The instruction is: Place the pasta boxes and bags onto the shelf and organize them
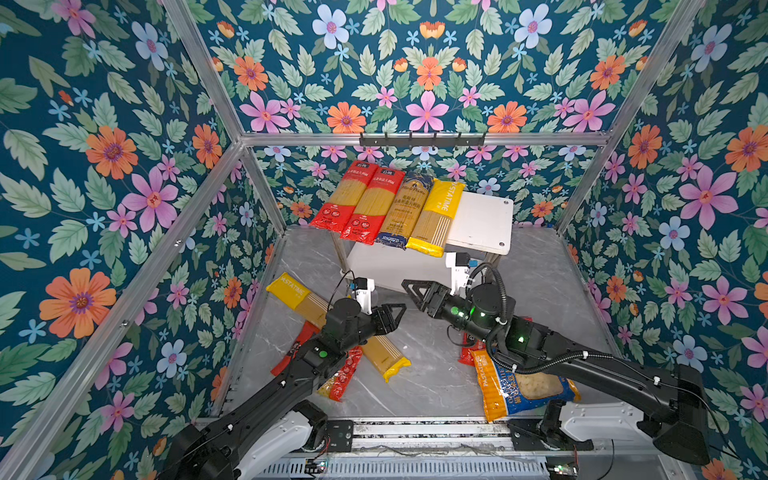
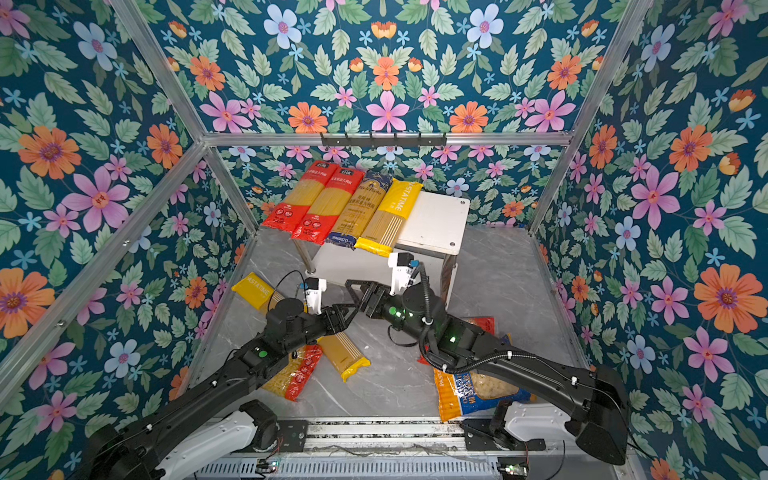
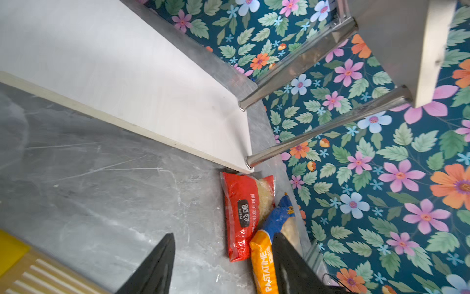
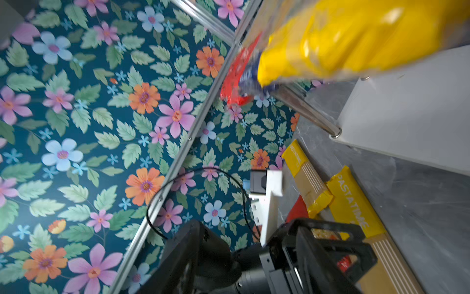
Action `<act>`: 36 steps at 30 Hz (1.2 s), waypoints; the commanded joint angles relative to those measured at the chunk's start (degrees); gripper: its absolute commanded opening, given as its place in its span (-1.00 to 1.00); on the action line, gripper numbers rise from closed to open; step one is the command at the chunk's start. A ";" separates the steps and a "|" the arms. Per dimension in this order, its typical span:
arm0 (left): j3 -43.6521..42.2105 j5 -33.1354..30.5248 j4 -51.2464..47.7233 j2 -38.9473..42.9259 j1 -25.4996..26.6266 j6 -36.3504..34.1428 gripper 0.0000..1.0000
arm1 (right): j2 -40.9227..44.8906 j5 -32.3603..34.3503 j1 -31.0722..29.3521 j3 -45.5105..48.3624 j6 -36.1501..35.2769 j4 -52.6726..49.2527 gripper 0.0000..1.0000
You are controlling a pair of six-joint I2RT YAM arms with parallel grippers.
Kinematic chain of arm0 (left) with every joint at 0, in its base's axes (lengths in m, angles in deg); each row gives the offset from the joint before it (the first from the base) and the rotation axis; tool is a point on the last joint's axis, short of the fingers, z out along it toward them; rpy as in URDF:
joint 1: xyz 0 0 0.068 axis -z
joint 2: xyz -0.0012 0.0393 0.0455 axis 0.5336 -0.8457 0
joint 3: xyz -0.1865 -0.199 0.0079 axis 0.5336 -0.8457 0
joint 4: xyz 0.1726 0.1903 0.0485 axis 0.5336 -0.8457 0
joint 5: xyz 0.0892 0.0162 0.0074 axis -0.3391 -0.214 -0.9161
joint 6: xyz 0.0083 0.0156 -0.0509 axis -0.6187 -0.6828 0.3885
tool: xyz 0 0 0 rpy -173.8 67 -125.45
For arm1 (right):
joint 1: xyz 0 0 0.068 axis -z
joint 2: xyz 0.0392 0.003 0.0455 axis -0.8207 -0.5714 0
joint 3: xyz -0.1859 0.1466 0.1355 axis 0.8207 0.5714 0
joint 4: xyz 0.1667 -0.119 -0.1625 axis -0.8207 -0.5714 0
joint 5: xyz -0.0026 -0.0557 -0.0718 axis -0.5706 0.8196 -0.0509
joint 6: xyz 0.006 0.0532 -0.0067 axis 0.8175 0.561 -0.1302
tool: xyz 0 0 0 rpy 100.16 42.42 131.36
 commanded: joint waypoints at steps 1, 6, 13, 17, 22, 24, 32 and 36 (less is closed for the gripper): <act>-0.27 -8.98 -8.63 1.58 -0.02 -1.33 0.26 | -2.92 1.93 -2.52 0.45 -4.00 -3.72 0.23; -0.55 -19.75 -20.26 5.15 -0.04 0.54 0.27 | -9.82 1.45 -4.28 1.56 -4.03 -4.87 0.16; -2.25 -28.14 -28.80 9.24 -0.10 3.80 0.30 | -20.91 -1.24 -4.20 -2.52 -7.94 -11.93 0.14; -4.01 -27.15 -28.45 9.29 -0.10 5.81 0.30 | -26.79 -3.26 -3.76 -6.35 -11.63 -17.88 0.15; -5.05 -26.74 -27.00 9.60 -0.10 6.30 0.30 | -32.82 -7.59 -2.72 -9.93 -13.90 -22.48 0.20; -5.02 -26.55 -26.75 9.65 -0.10 6.24 0.30 | -34.53 -8.24 -2.29 -11.39 -14.44 -24.76 0.22; -5.28 -26.91 -27.10 9.87 -0.11 6.57 0.30 | -40.92 -10.23 -2.00 -15.99 -16.16 -29.88 0.20; -6.43 -26.57 -26.10 10.82 -0.13 7.02 0.30 | -41.26 -10.32 -1.75 -15.36 -15.76 -30.14 0.09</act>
